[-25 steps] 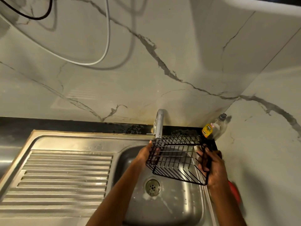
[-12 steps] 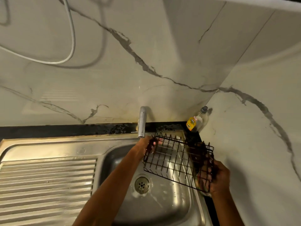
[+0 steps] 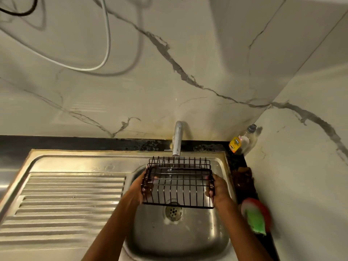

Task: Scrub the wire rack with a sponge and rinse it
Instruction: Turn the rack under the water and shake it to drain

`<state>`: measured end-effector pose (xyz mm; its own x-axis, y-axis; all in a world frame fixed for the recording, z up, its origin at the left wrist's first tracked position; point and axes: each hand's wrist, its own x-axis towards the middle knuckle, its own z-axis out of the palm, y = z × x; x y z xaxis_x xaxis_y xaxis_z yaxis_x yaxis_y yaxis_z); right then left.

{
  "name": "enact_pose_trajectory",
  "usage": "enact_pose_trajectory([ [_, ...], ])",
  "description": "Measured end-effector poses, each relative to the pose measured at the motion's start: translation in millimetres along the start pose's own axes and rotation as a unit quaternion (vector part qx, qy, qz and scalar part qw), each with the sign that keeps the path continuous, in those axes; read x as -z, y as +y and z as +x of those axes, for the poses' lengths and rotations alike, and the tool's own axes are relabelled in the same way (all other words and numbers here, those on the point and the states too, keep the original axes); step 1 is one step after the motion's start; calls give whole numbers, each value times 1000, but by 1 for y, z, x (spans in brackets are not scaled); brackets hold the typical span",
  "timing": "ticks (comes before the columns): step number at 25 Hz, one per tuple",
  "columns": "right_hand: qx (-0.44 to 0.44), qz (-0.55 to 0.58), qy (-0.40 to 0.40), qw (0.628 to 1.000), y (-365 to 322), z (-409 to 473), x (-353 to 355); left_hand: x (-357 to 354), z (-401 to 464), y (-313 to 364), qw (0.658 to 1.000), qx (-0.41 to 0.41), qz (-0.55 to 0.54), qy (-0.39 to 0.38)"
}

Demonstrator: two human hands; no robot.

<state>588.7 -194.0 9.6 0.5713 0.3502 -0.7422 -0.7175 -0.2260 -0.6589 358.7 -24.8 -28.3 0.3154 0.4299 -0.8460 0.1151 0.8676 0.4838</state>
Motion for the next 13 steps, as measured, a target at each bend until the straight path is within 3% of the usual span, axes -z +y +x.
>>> enact_pose_trajectory([
  [4, -70, -35, -17, 997, 1, 2, -12, 9, 3, 10, 999, 7, -21, 43],
  [7, -84, 17, -26, 996, -6, -5, 10, -20, -2, 26, 1000, -8, 19, -1],
  [11, -25, 148, 16, 988, -25, -29, 47, -73, -15, 32, 994, -23, 88, -55],
  [13, 8, 160, 40, 986, -28, -34, 58, -93, -13, 29, 989, -24, 128, -70],
])
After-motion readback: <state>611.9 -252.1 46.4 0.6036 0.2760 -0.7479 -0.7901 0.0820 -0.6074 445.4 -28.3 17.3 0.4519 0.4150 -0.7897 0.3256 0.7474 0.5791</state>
